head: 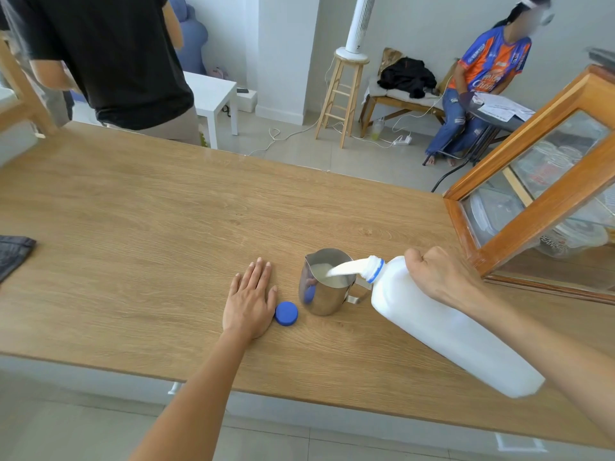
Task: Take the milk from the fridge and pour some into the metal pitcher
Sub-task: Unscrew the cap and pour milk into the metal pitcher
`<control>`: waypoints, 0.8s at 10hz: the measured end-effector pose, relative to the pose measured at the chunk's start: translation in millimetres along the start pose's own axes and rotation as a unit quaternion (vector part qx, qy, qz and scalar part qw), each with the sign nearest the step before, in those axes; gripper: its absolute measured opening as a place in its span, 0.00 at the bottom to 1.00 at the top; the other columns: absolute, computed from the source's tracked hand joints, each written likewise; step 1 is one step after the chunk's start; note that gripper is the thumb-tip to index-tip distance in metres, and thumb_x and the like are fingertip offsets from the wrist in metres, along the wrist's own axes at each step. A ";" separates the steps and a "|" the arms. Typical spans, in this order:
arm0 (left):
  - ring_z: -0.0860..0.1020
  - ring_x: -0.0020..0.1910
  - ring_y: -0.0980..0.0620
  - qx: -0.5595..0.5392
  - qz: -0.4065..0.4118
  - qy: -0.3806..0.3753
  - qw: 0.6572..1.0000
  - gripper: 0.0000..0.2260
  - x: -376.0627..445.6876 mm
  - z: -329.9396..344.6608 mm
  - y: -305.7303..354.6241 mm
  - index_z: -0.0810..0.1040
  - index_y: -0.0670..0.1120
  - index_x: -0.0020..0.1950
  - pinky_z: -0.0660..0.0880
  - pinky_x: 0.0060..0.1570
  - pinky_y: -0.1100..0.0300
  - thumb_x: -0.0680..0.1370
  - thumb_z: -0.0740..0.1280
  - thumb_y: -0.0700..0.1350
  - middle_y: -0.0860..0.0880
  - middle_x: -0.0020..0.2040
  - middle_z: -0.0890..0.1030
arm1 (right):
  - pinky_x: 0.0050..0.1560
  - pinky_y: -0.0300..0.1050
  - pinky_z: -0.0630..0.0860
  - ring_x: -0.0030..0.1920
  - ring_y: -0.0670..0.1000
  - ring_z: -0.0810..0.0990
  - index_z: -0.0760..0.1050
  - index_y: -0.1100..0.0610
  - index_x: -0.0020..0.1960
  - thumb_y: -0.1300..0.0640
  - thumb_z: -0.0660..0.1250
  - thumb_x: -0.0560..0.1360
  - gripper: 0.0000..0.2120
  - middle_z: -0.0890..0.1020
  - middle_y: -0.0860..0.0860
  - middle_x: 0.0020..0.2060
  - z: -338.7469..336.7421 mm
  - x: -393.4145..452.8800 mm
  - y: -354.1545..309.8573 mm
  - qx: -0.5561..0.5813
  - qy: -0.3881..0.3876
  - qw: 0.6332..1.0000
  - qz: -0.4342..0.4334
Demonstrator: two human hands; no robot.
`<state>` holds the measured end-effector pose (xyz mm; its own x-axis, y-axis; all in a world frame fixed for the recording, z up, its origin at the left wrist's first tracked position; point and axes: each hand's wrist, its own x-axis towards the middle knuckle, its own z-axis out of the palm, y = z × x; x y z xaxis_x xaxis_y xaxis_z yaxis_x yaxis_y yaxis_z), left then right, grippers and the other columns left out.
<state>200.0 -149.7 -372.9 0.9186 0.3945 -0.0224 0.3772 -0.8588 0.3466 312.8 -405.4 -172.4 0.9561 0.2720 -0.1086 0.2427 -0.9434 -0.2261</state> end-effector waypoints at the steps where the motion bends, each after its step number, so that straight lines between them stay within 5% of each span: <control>1: 0.44 0.78 0.55 -0.005 0.002 0.005 1.000 0.26 -0.2 0.5 -0.2 0.46 0.49 0.79 0.43 0.77 0.54 0.82 0.45 0.54 0.52 0.80 0.46 | 0.30 0.43 0.61 0.26 0.52 0.65 0.61 0.58 0.26 0.49 0.49 0.77 0.23 0.66 0.52 0.24 0.2 0.7 -0.5 -0.002 -0.002 1.000 0.004; 8: 0.44 0.78 0.55 -0.002 0.001 0.008 1.000 0.26 0.2 0.3 -0.1 0.46 0.49 0.79 0.43 0.77 0.54 0.82 0.45 0.55 0.52 0.80 0.45 | 0.30 0.43 0.62 0.26 0.52 0.65 0.61 0.58 0.26 0.49 0.48 0.77 0.24 0.66 0.52 0.24 0.2 -0.4 -0.8 -0.006 -0.004 1.000 0.006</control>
<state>200.2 -149.6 -373.2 0.9175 0.3978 -0.0061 0.3747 -0.8587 0.3496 312.2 -404.7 -172.4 0.9578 0.2616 -0.1191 0.2327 -0.9489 -0.2129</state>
